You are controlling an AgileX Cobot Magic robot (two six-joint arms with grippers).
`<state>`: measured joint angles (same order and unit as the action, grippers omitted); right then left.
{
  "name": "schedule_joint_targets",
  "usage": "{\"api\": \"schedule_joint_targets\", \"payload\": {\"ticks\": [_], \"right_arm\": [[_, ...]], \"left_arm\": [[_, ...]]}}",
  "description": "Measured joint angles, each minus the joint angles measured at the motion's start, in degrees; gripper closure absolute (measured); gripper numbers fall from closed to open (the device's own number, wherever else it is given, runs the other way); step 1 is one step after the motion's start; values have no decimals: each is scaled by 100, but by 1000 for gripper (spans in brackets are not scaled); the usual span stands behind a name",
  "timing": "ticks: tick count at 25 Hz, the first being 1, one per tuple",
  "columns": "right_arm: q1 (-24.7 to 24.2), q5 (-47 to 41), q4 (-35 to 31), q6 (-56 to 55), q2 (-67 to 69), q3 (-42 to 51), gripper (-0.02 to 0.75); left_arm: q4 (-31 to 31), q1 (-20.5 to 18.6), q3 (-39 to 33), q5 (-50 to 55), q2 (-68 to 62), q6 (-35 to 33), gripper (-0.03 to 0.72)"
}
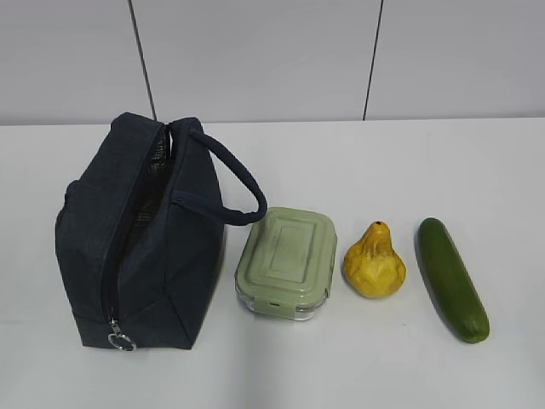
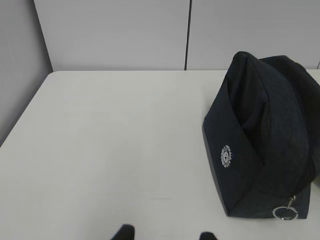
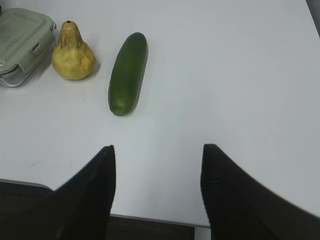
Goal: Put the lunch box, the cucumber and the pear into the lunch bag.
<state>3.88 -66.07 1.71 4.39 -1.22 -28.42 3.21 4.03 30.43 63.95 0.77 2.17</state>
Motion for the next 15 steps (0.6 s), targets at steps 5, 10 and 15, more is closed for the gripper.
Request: {"api": "schedule_joint_targets", "payload": {"ticks": [5,10,15], "right_arm": [[0,0,0,0,0,0,313],[0,0,0,-13,0,0,313],[0,67,-141,-40,311,-12,313]], "left_arm": [[-24,0,0,0,0,0,446],[-260,0,0,0,-23,0,446],[-680,33,0,-42,-830,0,446]]}}
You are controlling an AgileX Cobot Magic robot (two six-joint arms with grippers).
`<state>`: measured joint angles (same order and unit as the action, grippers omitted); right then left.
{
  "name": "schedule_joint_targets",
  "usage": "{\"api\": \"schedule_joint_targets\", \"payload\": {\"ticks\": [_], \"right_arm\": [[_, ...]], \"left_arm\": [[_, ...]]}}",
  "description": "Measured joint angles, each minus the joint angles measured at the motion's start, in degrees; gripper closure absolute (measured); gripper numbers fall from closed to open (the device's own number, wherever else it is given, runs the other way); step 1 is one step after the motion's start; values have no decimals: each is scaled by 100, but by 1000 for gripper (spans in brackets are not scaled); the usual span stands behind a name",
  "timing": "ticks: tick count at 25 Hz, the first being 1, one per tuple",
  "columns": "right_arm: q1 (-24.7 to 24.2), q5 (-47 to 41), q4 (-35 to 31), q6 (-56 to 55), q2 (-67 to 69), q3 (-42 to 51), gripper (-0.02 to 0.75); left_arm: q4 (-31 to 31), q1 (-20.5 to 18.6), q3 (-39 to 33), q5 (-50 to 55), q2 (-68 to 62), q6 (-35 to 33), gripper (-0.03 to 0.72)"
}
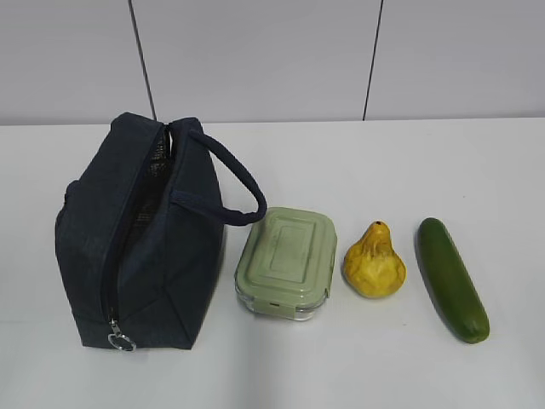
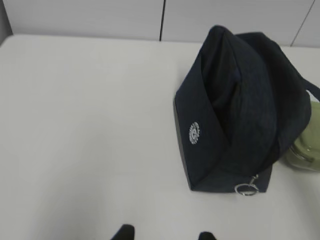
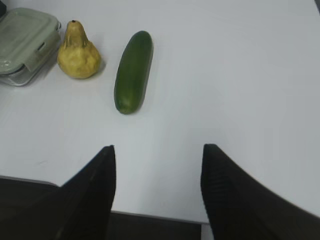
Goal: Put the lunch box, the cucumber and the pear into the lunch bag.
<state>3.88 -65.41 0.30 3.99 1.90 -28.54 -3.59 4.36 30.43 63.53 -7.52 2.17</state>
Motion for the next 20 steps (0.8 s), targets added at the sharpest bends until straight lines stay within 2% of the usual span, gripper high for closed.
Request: {"api": "schedule_joint_targets", "payload": {"ticks": [3,6,14,20], "right_arm": [[0,51,-30,-135,623,0,313],[0,332,-30,-304,1300,-75,313],[0,1502,-30,-478,3348,-560,313],[0,1676,-30,-546,5366,-1509,313]], "left_arm": [[-448,0,0,-171,-734,-97,445],[-1047,0,128,-451,-1526,-489,443],[-1775,0,1303,-1027,-3643,-1332,442],[-2155,0,2165,-1050,-4991,-1914,442]]}}
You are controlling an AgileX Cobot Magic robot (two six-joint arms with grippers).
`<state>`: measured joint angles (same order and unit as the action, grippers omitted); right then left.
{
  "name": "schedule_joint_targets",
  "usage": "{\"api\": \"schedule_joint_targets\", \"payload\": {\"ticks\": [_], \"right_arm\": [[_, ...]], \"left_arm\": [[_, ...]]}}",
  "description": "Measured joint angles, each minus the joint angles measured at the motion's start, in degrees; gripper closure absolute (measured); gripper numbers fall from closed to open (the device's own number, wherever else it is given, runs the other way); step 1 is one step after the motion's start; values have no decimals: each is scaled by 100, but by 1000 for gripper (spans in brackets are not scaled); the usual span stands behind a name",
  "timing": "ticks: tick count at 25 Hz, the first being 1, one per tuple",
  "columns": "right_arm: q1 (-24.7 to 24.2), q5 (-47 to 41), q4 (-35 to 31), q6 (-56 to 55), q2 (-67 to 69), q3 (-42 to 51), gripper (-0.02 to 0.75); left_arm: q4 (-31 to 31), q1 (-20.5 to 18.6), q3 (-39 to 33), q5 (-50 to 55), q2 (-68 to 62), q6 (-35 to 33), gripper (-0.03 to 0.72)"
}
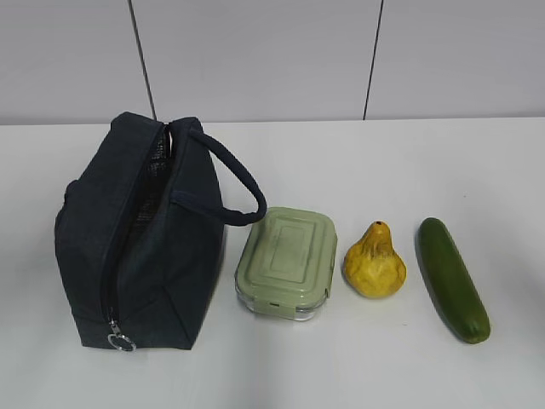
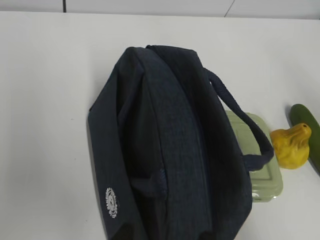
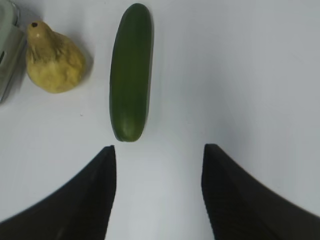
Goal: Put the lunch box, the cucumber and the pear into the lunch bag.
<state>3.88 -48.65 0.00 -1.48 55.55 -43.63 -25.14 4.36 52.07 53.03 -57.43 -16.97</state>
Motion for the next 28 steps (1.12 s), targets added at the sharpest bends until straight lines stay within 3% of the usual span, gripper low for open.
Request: {"api": "schedule_joint_targets", "payload": {"ticks": [5,13,28], "right_arm": [[0,-76,-428,148,1392,-1100,313],[0,-743,-708,298,3443,-2646,300],[0,-634,-850,425,5422,-3315,172]], "left_arm": [[-417,0,183,77,-638,-640,442],[-500,0,183,151,-1054,-739,442],[-505,0,183,50,-1054,-746,442]]}}
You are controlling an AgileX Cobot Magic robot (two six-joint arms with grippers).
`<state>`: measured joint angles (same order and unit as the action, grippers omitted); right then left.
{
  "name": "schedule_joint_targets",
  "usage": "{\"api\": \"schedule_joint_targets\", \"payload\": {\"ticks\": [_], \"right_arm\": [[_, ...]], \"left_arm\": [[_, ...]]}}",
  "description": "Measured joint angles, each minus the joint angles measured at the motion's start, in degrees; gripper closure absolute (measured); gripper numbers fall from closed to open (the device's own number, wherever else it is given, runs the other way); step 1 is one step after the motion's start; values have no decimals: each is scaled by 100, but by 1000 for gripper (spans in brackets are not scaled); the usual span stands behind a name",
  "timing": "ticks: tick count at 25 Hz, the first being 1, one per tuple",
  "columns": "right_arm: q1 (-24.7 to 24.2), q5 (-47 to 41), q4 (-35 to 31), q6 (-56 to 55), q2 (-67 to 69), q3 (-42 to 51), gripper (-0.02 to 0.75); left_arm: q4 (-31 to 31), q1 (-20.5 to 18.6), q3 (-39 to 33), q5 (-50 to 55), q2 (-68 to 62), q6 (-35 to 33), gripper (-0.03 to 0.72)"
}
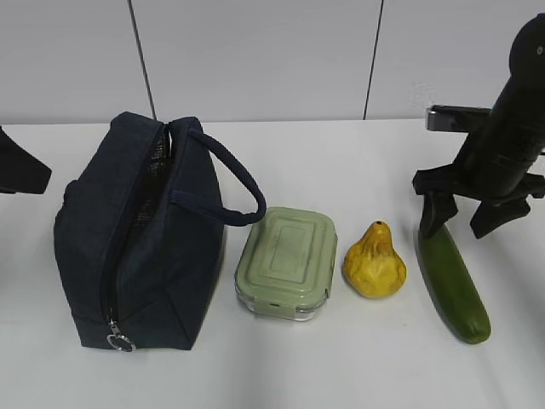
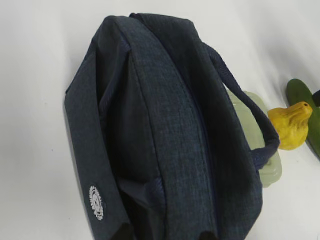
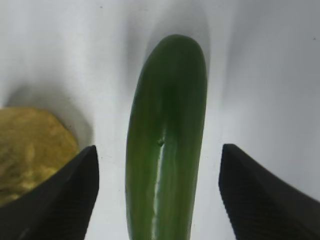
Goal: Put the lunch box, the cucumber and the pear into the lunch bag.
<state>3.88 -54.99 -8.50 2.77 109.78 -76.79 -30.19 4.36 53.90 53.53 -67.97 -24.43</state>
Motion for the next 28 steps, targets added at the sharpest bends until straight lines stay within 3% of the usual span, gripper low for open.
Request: {"api": "schedule_joint_targets", "payload": {"ticks": [17,19,23,28], "right_arm": [[0,128,-235,124,943,-399,149],[0,41,-211,124,1053,-423,173],[0,-25,-149,124,1075,-439,316],[0,-35,-137,135,998,-449,323]], "left_arm": [[0,0,0,-56,0,-13,442],[0,0,0,-62,0,-13,442],[0,0,0,-66,0,-29,442],[5,0,0,64,0,-104,442]]}}
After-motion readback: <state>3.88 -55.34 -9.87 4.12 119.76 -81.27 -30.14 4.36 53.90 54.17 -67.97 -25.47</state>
